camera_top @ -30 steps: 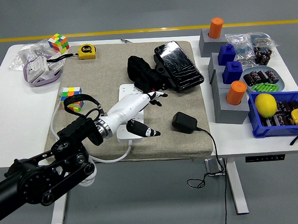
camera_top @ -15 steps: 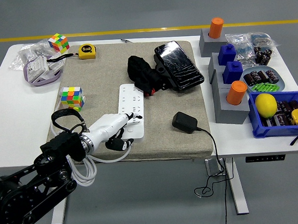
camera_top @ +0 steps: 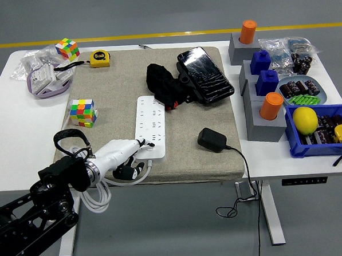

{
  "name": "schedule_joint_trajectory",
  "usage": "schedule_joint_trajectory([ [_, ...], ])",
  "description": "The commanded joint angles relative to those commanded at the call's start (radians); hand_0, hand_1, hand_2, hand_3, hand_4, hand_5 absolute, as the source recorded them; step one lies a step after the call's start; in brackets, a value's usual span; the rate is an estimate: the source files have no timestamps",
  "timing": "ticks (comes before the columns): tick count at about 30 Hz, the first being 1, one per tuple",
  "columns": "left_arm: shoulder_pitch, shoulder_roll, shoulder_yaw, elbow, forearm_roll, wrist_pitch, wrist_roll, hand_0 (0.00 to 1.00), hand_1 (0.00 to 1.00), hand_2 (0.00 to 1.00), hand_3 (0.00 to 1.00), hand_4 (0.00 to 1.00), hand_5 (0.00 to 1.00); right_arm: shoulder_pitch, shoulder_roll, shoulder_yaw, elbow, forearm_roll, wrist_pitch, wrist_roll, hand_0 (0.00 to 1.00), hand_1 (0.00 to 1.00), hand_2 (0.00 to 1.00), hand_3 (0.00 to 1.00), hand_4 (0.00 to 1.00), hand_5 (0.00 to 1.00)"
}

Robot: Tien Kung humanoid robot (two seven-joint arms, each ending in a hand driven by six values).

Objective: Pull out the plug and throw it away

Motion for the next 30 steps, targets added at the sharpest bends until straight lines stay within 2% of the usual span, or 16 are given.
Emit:
schedule_joint_trajectory([
  [11,-0.006,0.002,0.004,0.045,0.010,-0.019,0.019,0.055,0.054,0.110,0.853,0.458,0.002,0.001,-0.002,0.000,-0.001,-0.001,0.000,-0.002,0.569,0.645,0.669,0.568,0.970,0.496],
  [17,0.002,0.012,0.009,0.025,0.001,-0.042,0.033,0.055,0.053,0.110,0.842,0.456,0.002,-0.003,-0.001,0.001,-0.001,-0.002,0.001,-0.002,0.569,0.645,0.669,0.568,0.970,0.496],
  [22,0.010,0.027,0.006,0.001,-0.004,-0.045,0.035,0.055,0.053,0.110,0.833,0.455,0.002,-0.006,0.001,0.004,-0.002,-0.003,0.001,-0.001,0.568,0.645,0.670,0.568,0.969,0.495],
  [26,0.007,0.024,-0.006,-0.002,-0.008,-0.025,0.015,0.055,0.053,0.110,0.833,0.455,0.002,-0.005,0.002,0.005,-0.001,-0.003,0.001,-0.001,0.568,0.645,0.670,0.568,0.969,0.495],
  [29,0.003,0.020,-0.020,-0.011,-0.014,0.010,-0.015,0.056,0.056,0.114,0.837,0.479,0.002,-0.003,0.003,0.005,0.000,-0.002,0.000,0.000,0.569,0.645,0.669,0.568,0.970,0.495],
  [30,0.000,0.018,-0.025,-0.013,-0.018,0.038,-0.038,0.056,0.056,0.114,0.837,0.479,0.002,-0.002,0.003,0.006,0.000,-0.002,0.000,0.000,0.569,0.645,0.669,0.568,0.970,0.495],
])
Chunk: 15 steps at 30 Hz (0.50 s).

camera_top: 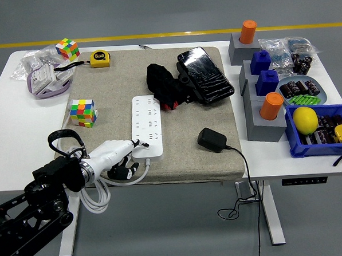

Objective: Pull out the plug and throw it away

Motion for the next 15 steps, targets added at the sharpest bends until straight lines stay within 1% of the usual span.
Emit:
schedule_joint_trajectory([
  [3,-0.008,-0.008,-0.013,0.005,-0.005,0.088,-0.069,0.056,0.056,0.114,0.837,0.479,0.002,0.001,-0.001,0.002,0.000,-0.001,-0.001,-0.001,0.569,0.645,0.669,0.568,0.970,0.495],
  [4,-0.011,-0.015,-0.020,0.011,-0.005,0.124,-0.096,0.128,0.148,0.235,0.845,0.666,0.002,0.001,-0.001,0.001,0.000,-0.001,-0.001,-0.001,0.569,0.645,0.670,0.567,0.969,0.495],
  [5,-0.014,-0.022,-0.028,0.018,-0.004,0.156,-0.116,0.128,0.148,0.235,0.845,0.666,0.002,0.001,0.000,0.001,0.000,-0.001,-0.001,-0.001,0.569,0.645,0.670,0.567,0.969,0.495],
  [6,-0.016,-0.027,-0.033,0.023,-0.004,0.168,-0.121,0.128,0.148,0.235,0.845,0.666,0.002,0.001,0.000,0.002,-0.001,-0.002,-0.001,-0.001,0.569,0.645,0.670,0.567,0.969,0.495],
  [7,-0.019,-0.033,-0.040,0.030,-0.006,0.176,-0.125,0.128,0.148,0.235,0.845,0.666,0.002,0.001,0.001,0.002,-0.002,-0.002,-0.001,-0.001,0.569,0.645,0.670,0.567,0.969,0.495],
  [9,-0.026,-0.052,-0.065,0.053,-0.013,0.169,-0.124,0.128,0.148,0.235,0.845,0.666,0.002,0.001,0.004,0.000,-0.003,-0.002,0.001,-0.001,0.569,0.645,0.670,0.567,0.969,0.495],
  [10,-0.028,-0.058,-0.074,0.063,-0.009,0.172,-0.126,0.319,0.470,0.506,0.880,0.790,0.140,0.001,0.005,-0.001,-0.003,-0.002,0.001,-0.001,0.569,0.645,0.670,0.568,0.969,0.495],
  [13,-0.028,-0.075,-0.110,0.089,-0.005,0.174,-0.128,0.319,0.470,0.506,0.880,0.790,0.140,0.003,0.006,-0.002,-0.001,-0.001,0.000,-0.001,0.569,0.645,0.670,0.568,0.969,0.495],
  [15,-0.026,-0.079,-0.136,0.105,0.006,0.177,-0.130,0.319,0.470,0.506,0.880,0.790,0.140,0.007,0.004,-0.005,0.000,0.000,-0.002,-0.002,0.569,0.645,0.670,0.568,0.969,0.495],
])
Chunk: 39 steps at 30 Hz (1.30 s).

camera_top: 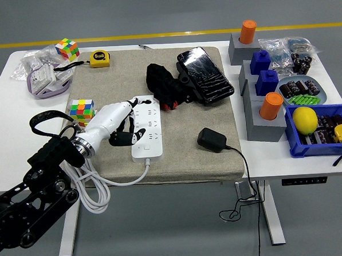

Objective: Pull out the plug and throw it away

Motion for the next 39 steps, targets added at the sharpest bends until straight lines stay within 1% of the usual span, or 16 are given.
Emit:
schedule_joint_trajectory([
  [1,0.001,0.000,-0.010,0.005,0.003,0.001,-0.001,0.523,0.716,0.731,0.896,0.852,0.188,0.002,-0.001,0.000,0.001,0.000,-0.001,0.000,0.569,0.645,0.669,0.568,0.969,0.495],
  [6,0.006,-0.001,-0.048,0.022,0.015,0.006,-0.009,0.523,0.716,0.731,0.896,0.852,0.188,0.007,-0.001,0.010,-0.003,-0.007,-0.001,-0.003,0.569,0.645,0.669,0.568,0.969,0.495],
  [7,0.007,-0.002,-0.058,0.025,0.014,0.006,-0.010,0.795,0.876,0.872,0.928,0.869,0.209,0.007,-0.001,0.009,-0.002,-0.006,0.000,-0.003,0.569,0.645,0.669,0.568,0.969,0.496],
  [12,0.018,-0.002,-0.087,0.025,0.014,0.006,-0.013,0.795,0.876,0.872,0.928,0.869,0.209,0.009,0.002,0.002,-0.005,-0.007,0.004,-0.004,0.569,0.645,0.669,0.568,0.969,0.496],
  [13,0.022,-0.002,-0.093,0.024,0.014,0.006,-0.013,0.821,0.888,0.879,0.932,0.872,0.221,0.010,0.002,0.001,-0.005,-0.008,0.003,-0.004,0.568,0.646,0.670,0.567,0.969,0.496],
  [18,0.046,0.003,-0.123,0.026,0.016,0.009,-0.018,0.821,0.888,0.879,0.932,0.872,0.221,0.021,-0.003,-0.014,0.001,-0.002,-0.007,-0.003,0.568,0.646,0.670,0.567,0.969,0.496],
  [19,0.049,0.003,-0.126,0.026,0.018,0.008,-0.018,0.832,0.896,0.884,0.933,0.900,0.255,0.022,-0.004,-0.016,0.001,-0.002,-0.008,-0.003,0.567,0.646,0.669,0.567,0.969,0.496],
  [24,0.047,-0.003,-0.142,0.027,0.018,0.004,-0.015,0.832,0.896,0.884,0.933,0.900,0.255,0.023,-0.008,-0.018,-0.004,-0.005,-0.006,-0.005,0.567,0.646,0.669,0.567,0.969,0.496],
  [32,0.045,-0.001,-0.147,0.027,0.020,-0.013,-0.004,0.838,0.896,0.884,0.933,0.904,0.275,0.026,-0.009,-0.019,-0.006,-0.005,-0.003,-0.005,0.569,0.646,0.669,0.567,0.969,0.496],
  [39,0.046,-0.003,-0.148,0.027,0.021,-0.016,-0.002,0.836,0.896,0.884,0.934,0.903,0.273,0.027,-0.011,-0.022,-0.004,-0.004,-0.004,-0.005,0.569,0.646,0.669,0.567,0.969,0.496],
])
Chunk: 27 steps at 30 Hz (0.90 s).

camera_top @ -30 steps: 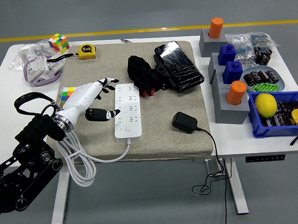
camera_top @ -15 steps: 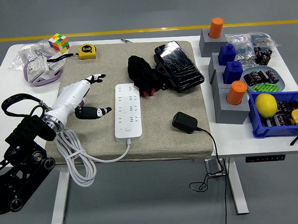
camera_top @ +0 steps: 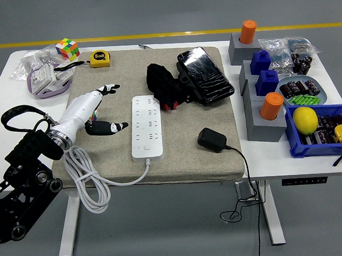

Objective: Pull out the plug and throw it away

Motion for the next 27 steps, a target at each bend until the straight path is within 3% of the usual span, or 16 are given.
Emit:
schedule_joint_trajectory([
  [27,0.011,0.002,-0.030,-0.015,0.010,-0.012,0.006,0.841,0.895,0.882,0.936,0.901,0.280,-0.010,0.006,0.011,0.002,0.000,0.003,-0.002,0.569,0.646,0.670,0.567,0.970,0.497],
])
